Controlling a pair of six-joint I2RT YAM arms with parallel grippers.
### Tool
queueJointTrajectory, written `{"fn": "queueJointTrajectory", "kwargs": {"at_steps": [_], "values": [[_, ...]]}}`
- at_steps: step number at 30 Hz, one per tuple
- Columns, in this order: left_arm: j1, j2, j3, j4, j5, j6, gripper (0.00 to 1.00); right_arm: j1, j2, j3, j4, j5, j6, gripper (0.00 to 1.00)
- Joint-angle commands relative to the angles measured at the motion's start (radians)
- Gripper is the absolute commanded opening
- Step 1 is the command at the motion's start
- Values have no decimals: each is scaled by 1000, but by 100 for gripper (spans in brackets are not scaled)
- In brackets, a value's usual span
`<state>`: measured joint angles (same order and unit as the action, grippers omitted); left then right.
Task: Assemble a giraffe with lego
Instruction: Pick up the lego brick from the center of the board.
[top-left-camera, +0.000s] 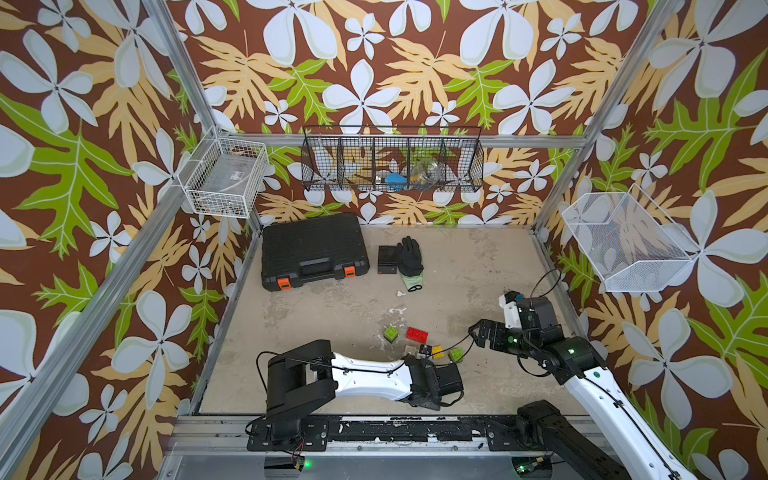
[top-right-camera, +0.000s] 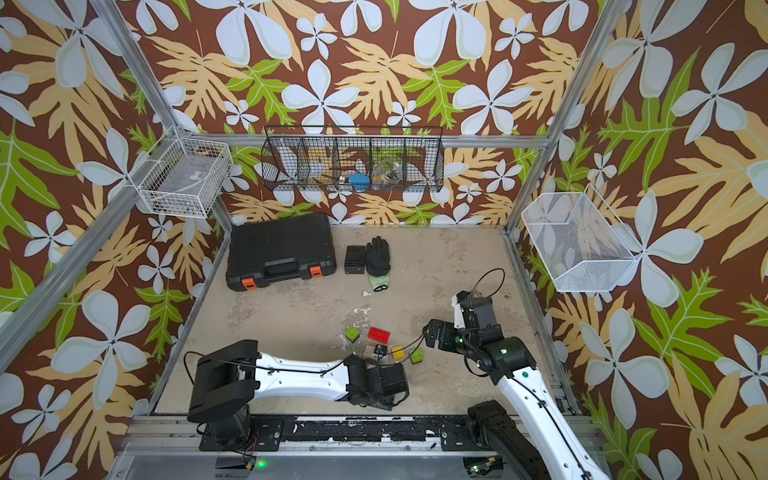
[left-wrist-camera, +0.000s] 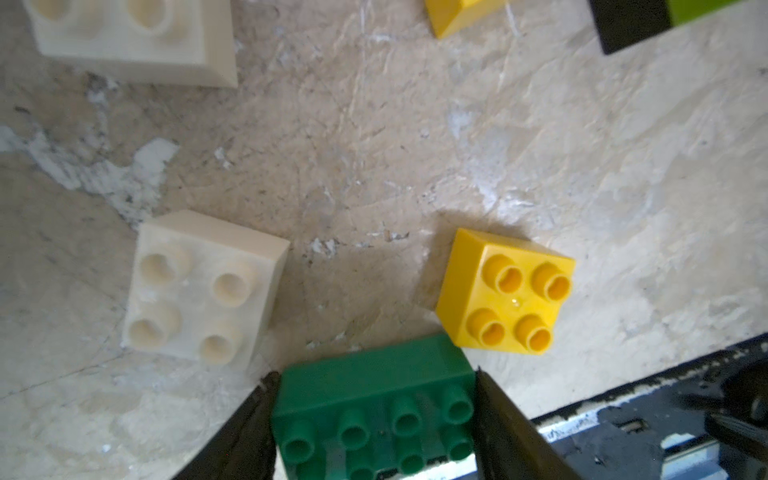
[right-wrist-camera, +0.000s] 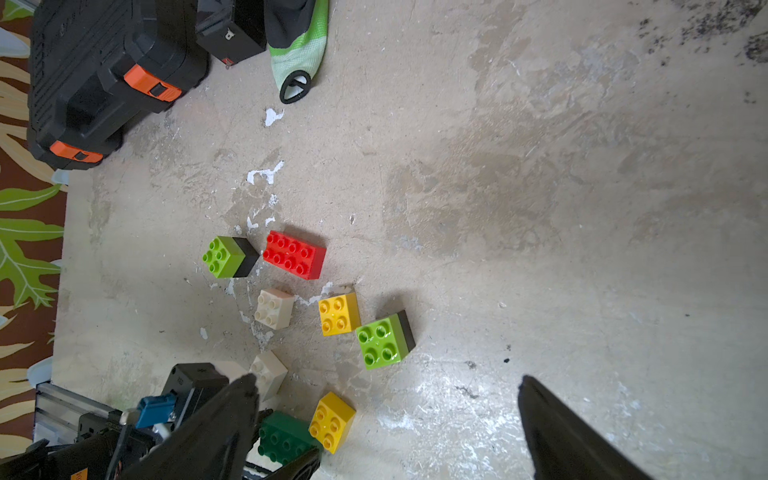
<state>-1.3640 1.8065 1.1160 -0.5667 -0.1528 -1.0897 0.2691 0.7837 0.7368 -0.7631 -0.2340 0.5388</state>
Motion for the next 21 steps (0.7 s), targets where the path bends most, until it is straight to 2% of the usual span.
{"fn": "queueJointTrajectory", "kwargs": {"at_steps": [1,4,8,11,15,18,21], "values": [[1,-1,5,-42,-13,7,67,0,-1,-1,-4,8,-11,100],[2,-4,2,-48,-14,4,68,-1,-4,-2,-3,7,-13,100],[1,-1,4,-59,-17,8,84,-1,-9,-2,-7,9,-16,100],[0,4,8,-68,-24,11,89,-1,-12,-1,-6,9,-19,100],[-1,12,14,-70,-27,11,85,0,-11,0,-5,7,-22,100],[-3,19,25,-73,-26,13,71,-1,-12,3,-7,7,-25,100],[-3,21,34,-80,-27,12,67,1,-14,5,-10,9,-29,100]]}}
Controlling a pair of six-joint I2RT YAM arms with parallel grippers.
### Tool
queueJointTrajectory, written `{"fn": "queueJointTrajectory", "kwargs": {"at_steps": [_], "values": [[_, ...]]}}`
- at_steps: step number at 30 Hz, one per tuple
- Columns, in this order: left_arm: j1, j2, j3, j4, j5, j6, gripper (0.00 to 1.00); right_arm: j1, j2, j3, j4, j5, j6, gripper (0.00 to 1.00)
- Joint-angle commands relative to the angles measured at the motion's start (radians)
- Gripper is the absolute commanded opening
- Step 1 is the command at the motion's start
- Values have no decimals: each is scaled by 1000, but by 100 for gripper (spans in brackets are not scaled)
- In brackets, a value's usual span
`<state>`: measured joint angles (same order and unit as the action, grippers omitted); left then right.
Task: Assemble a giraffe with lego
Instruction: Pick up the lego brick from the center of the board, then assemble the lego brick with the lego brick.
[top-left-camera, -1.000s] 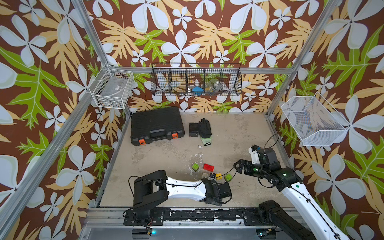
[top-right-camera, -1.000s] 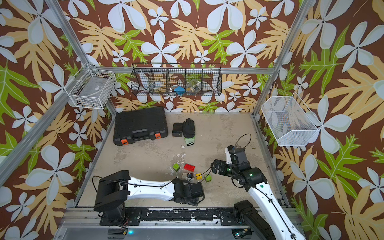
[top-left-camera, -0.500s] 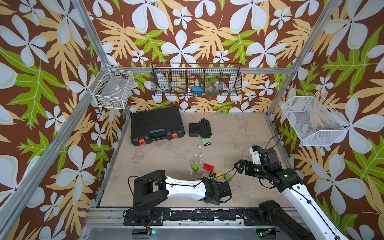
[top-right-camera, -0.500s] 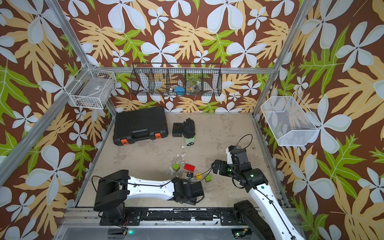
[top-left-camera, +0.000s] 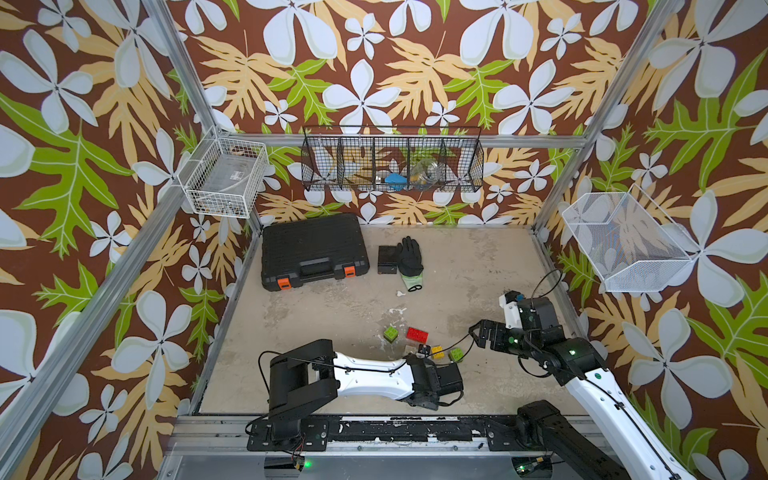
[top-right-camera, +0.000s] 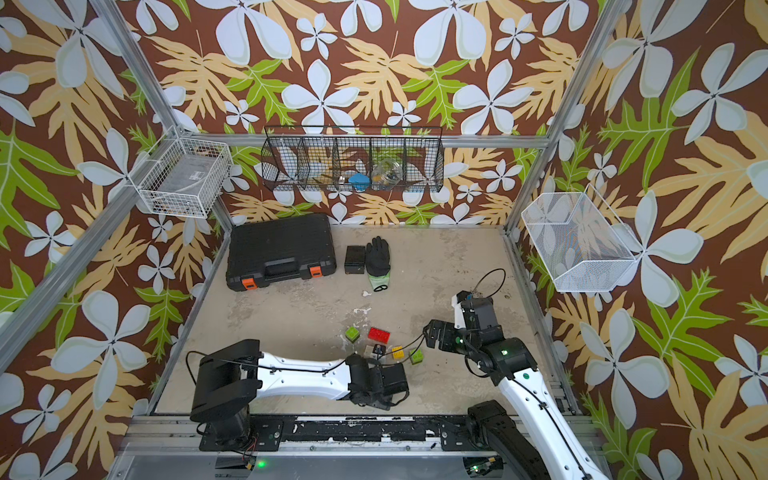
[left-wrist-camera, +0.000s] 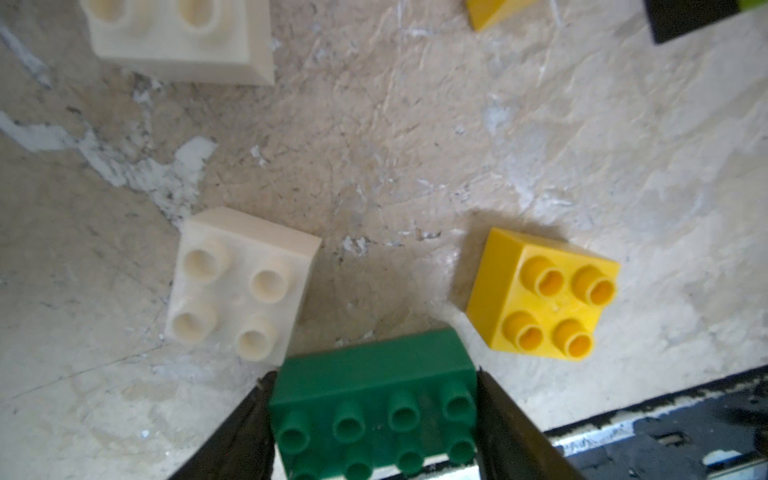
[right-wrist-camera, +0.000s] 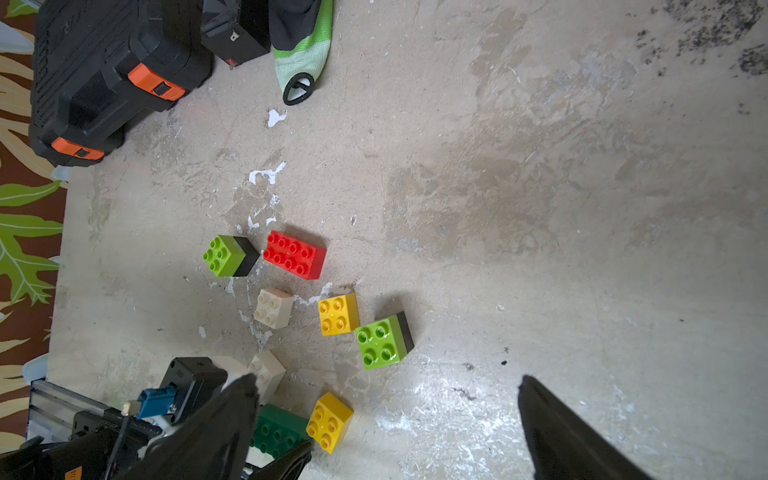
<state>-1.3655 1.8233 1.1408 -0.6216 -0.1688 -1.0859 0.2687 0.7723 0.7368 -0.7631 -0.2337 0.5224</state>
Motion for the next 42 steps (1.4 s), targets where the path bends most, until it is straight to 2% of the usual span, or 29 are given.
{"fn": "queueJointTrajectory", "kwargs": {"at_steps": [1,8,11,14,18,20,24,31,37,42], "values": [[-3,4,12,-28,-12,7,65,1,-3,6,-11,9,-13,100],[-15,26,33,-62,-18,24,66,4,-7,7,-10,11,-15,100],[-18,24,30,-65,-22,23,64,5,-8,9,-10,10,-15,100],[-17,18,34,-77,-36,23,57,6,-10,13,-10,13,-18,100],[-15,-9,94,-160,-94,41,44,7,-14,26,-18,18,-23,100],[-6,-33,147,-211,-124,67,43,7,-20,30,-22,16,-23,100],[62,-86,276,-295,-147,186,43,7,-31,8,-19,-1,-11,100],[288,-48,406,-342,-47,534,43,0,10,27,-10,13,-7,100],[409,-38,367,-306,-8,708,45,0,82,116,-28,45,-20,100],[440,-76,280,-209,22,811,47,0,134,124,-4,37,-4,100]]}}
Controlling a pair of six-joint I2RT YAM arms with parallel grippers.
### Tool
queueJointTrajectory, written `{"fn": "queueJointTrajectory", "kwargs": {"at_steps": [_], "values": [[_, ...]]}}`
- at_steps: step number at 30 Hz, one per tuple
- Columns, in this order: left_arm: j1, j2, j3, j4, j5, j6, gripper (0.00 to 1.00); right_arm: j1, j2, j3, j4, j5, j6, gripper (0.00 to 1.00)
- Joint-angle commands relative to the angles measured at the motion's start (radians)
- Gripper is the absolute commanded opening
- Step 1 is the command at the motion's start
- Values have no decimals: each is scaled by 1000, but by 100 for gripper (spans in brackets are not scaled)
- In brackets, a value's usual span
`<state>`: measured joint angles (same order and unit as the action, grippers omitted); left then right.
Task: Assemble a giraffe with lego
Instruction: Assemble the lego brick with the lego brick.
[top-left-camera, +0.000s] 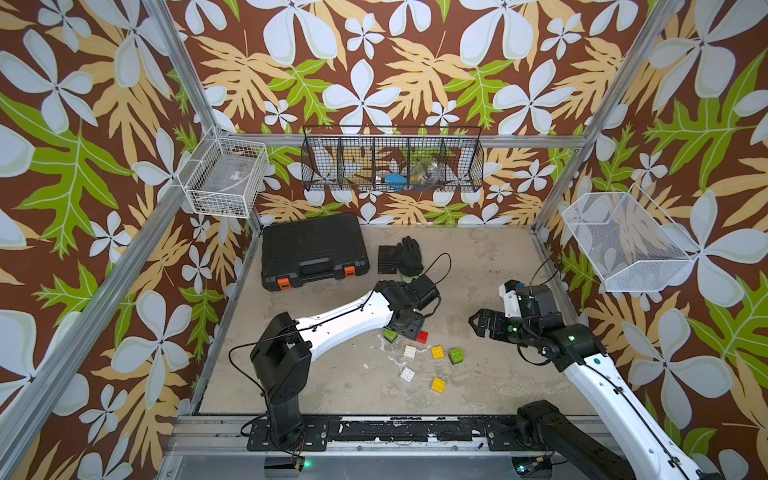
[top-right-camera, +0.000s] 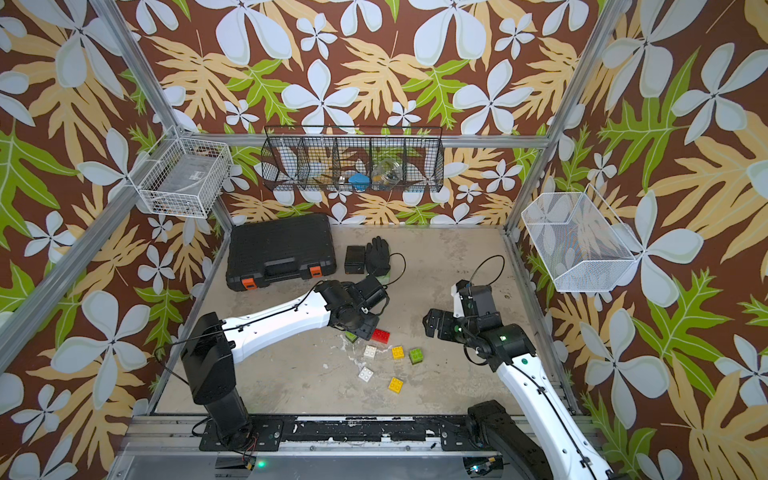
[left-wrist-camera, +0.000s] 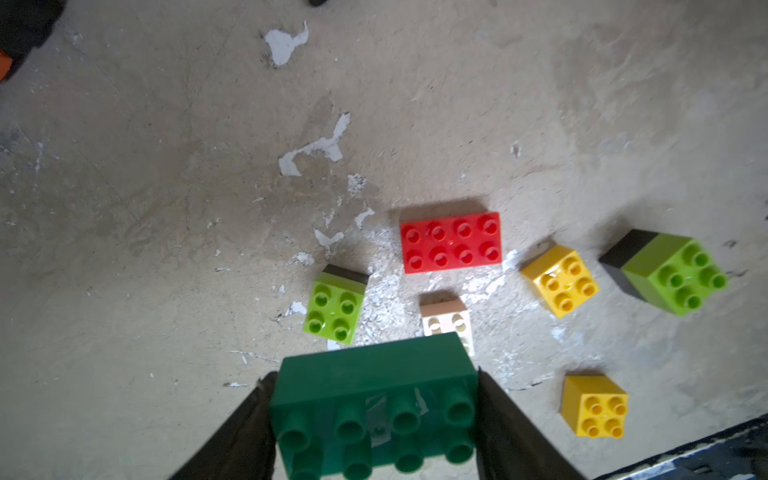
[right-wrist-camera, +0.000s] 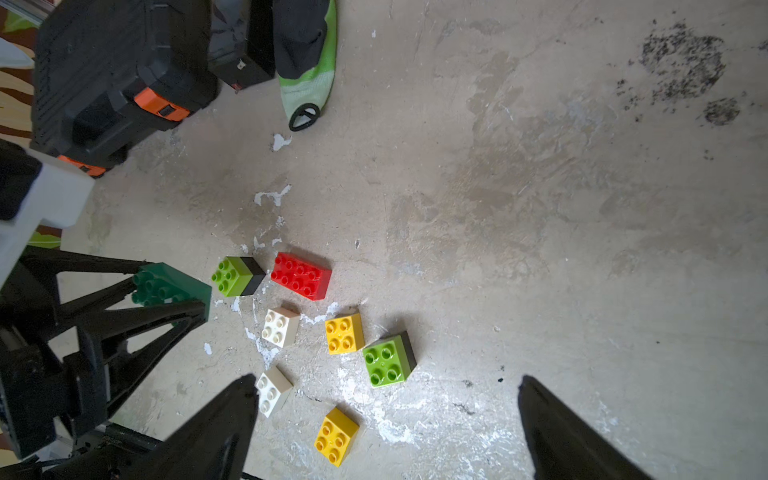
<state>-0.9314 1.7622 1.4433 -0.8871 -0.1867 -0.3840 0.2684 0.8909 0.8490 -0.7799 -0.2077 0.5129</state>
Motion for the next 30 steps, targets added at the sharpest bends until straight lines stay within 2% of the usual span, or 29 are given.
{"fn": "queueJointTrajectory", "kwargs": {"at_steps": [1,4,12,20,30], "values": [[10,-18,-35,70,39,136,47,0,31,25,11,12,-3,100],[28,-24,-60,93,36,199,47,0,77,63,5,16,-33,100],[97,-2,-74,92,131,296,47,-8,125,103,-13,25,-85,100],[97,26,-60,63,179,294,47,-18,106,68,2,16,-71,100],[98,41,-90,60,179,322,47,-34,105,69,-1,11,-82,100]]}}
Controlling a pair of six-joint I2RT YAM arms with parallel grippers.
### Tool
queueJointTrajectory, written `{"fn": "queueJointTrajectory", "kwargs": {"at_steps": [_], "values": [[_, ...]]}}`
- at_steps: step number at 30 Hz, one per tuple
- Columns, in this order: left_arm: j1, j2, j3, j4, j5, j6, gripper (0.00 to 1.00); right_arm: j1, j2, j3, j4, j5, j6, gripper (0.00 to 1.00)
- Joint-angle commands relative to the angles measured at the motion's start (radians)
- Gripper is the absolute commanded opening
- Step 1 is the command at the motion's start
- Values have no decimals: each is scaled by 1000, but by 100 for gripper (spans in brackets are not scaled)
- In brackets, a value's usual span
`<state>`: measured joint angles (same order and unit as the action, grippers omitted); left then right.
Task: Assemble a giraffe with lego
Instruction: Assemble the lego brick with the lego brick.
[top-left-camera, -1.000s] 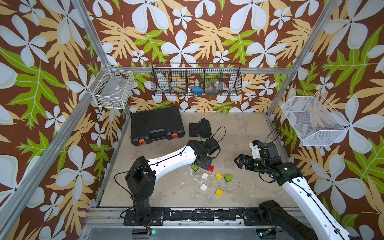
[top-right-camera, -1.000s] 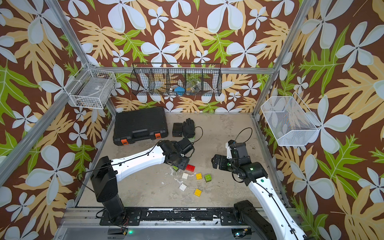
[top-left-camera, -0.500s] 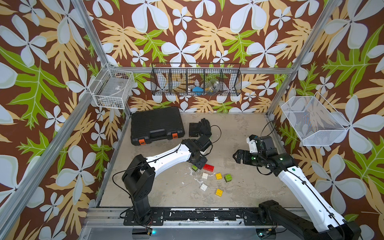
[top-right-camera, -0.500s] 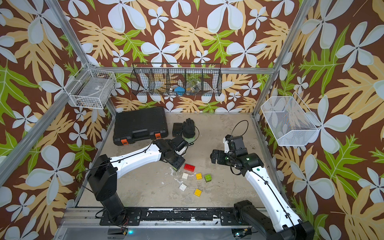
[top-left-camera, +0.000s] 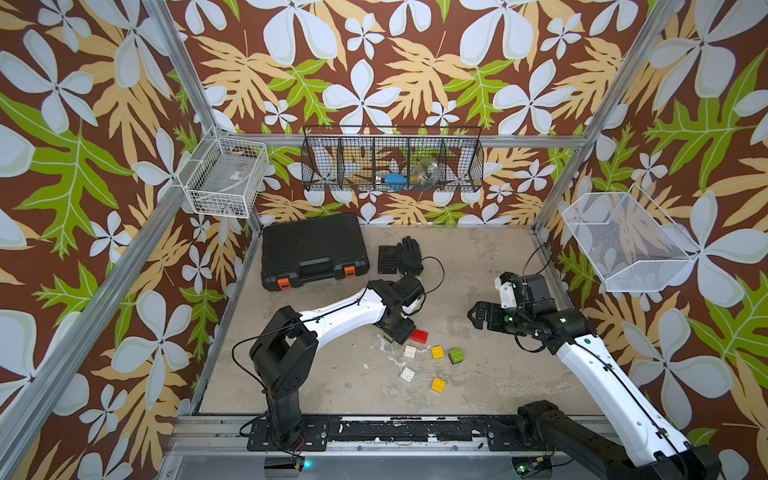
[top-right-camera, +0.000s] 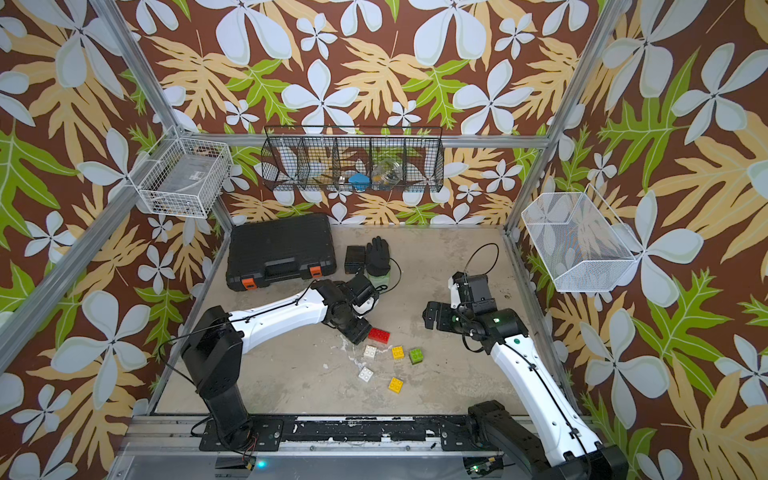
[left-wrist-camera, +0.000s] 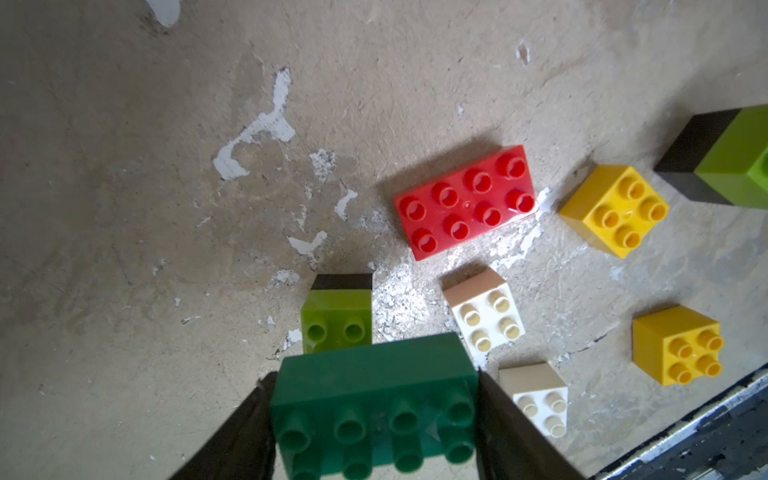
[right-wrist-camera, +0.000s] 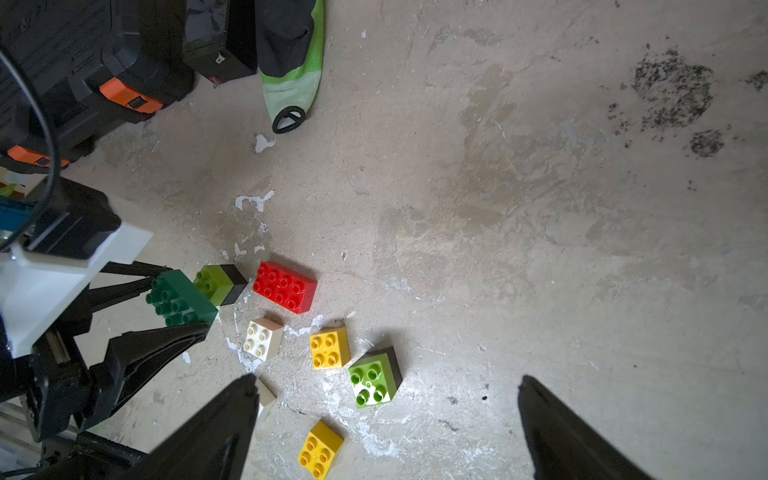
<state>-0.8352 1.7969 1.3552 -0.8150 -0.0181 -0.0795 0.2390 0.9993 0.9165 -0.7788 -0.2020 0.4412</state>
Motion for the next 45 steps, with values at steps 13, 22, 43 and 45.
{"fn": "queueJointTrajectory", "kwargs": {"at_steps": [13,22,43,45], "values": [[4,30,-4,-1,18,47,47,-21,-11,-4,-6,3,-13,100],[11,54,19,3,18,47,47,-29,-10,-5,-5,4,-18,100],[33,98,-4,39,47,27,47,-41,-13,-13,-1,3,-22,100],[36,99,-14,42,53,29,47,-43,-16,-14,-1,4,-22,100]]}}
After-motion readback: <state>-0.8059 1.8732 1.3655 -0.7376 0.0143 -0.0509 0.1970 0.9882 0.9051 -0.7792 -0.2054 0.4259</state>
